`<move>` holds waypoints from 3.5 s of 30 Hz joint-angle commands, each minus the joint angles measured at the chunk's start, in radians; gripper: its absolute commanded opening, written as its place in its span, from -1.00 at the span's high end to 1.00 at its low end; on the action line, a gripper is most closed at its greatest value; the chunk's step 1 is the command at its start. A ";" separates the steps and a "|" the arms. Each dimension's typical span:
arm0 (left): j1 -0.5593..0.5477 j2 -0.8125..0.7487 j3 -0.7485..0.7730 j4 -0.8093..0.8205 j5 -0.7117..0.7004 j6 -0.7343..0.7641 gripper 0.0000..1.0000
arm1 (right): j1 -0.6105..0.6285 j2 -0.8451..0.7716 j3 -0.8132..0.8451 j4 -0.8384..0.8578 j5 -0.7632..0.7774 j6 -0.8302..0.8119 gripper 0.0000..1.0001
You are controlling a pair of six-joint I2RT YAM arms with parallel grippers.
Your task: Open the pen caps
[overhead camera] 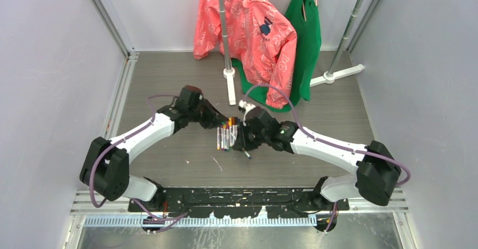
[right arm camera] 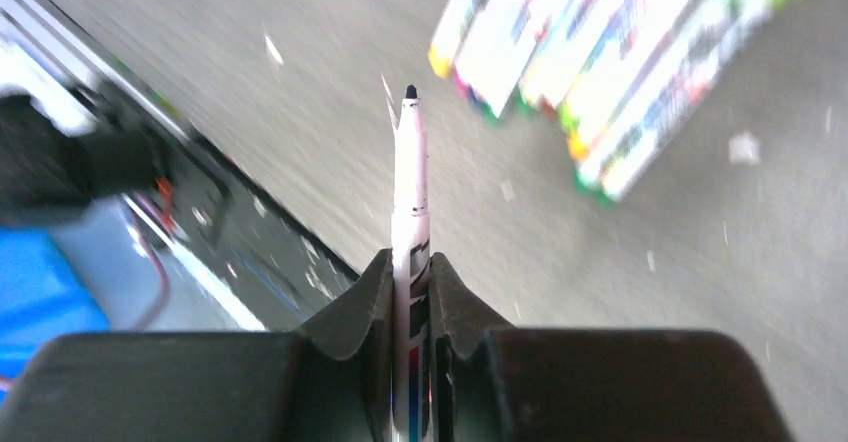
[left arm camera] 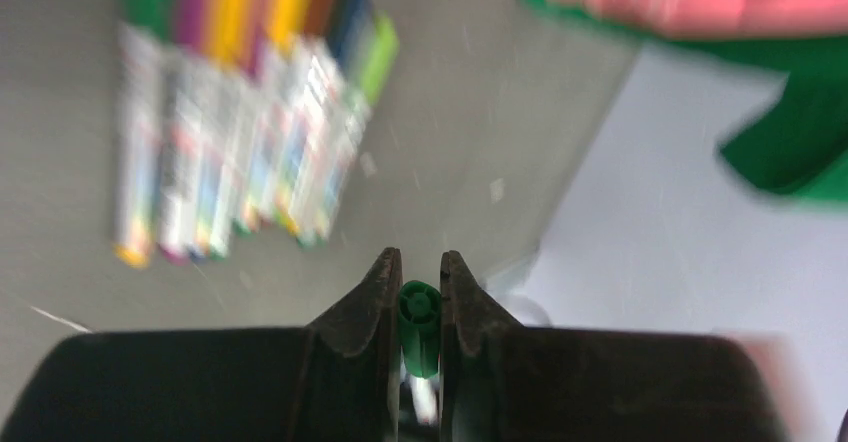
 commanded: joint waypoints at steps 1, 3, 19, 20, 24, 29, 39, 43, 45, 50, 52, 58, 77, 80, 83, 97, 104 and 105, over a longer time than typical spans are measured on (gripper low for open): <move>0.165 0.016 0.057 0.027 -0.258 0.094 1.00 | 0.011 -0.094 -0.058 -0.316 -0.070 -0.028 0.98; 0.180 0.022 0.085 -0.001 -0.252 0.113 1.00 | 0.011 -0.102 -0.060 -0.324 -0.071 -0.028 0.98; 0.127 0.125 0.166 -0.319 -0.409 0.351 1.00 | -0.129 -0.088 -0.057 -0.349 0.316 -0.023 0.98; 0.123 0.135 0.170 -0.336 -0.422 0.362 1.00 | -0.150 -0.077 -0.064 -0.334 0.334 -0.031 0.98; 0.095 0.180 0.203 -0.408 -0.489 0.394 1.00 | -0.224 -0.020 -0.080 -0.268 0.361 -0.062 0.98; 0.089 0.235 0.214 -0.455 -0.533 0.395 1.00 | -0.280 0.083 -0.078 -0.201 0.397 -0.096 0.90; 0.079 0.294 0.200 -0.481 -0.572 0.388 0.80 | -0.349 0.214 -0.059 -0.151 0.426 -0.115 0.50; 0.080 0.305 0.191 -0.481 -0.580 0.378 0.74 | -0.356 0.256 -0.029 -0.201 0.442 -0.093 0.43; 0.079 0.308 0.190 -0.483 -0.580 0.373 0.71 | -0.361 0.274 -0.013 -0.227 0.447 -0.084 0.36; 0.079 0.314 0.192 -0.489 -0.580 0.365 0.59 | -0.363 0.286 0.003 -0.265 0.453 -0.068 0.30; 0.079 0.312 0.191 -0.495 -0.580 0.362 0.48 | -0.364 0.281 0.005 -0.273 0.452 -0.068 0.27; 0.079 0.297 0.181 -0.505 -0.584 0.353 0.38 | -0.364 0.235 0.022 -0.305 0.454 -0.080 0.20; 0.079 0.177 0.237 -0.556 -0.589 0.323 0.08 | -0.281 0.116 0.191 -0.478 0.442 -0.111 0.05; 0.080 0.151 0.247 -0.577 -0.580 0.320 -0.06 | -0.235 0.141 0.224 -0.482 0.435 -0.092 0.05; 0.079 0.118 0.250 -0.595 -0.566 0.313 -0.18 | -0.184 0.189 0.263 -0.479 0.438 -0.075 0.04; 0.080 -0.090 0.186 -0.606 -0.519 0.309 -0.54 | -0.079 0.379 0.349 -0.399 0.392 0.018 0.04; 0.080 -0.141 0.151 -0.613 -0.508 0.315 -0.67 | -0.055 0.437 0.366 -0.377 0.387 0.045 0.04; 0.079 -0.148 0.144 -0.610 -0.508 0.316 -0.95 | -0.052 0.443 0.370 -0.377 0.390 0.048 0.04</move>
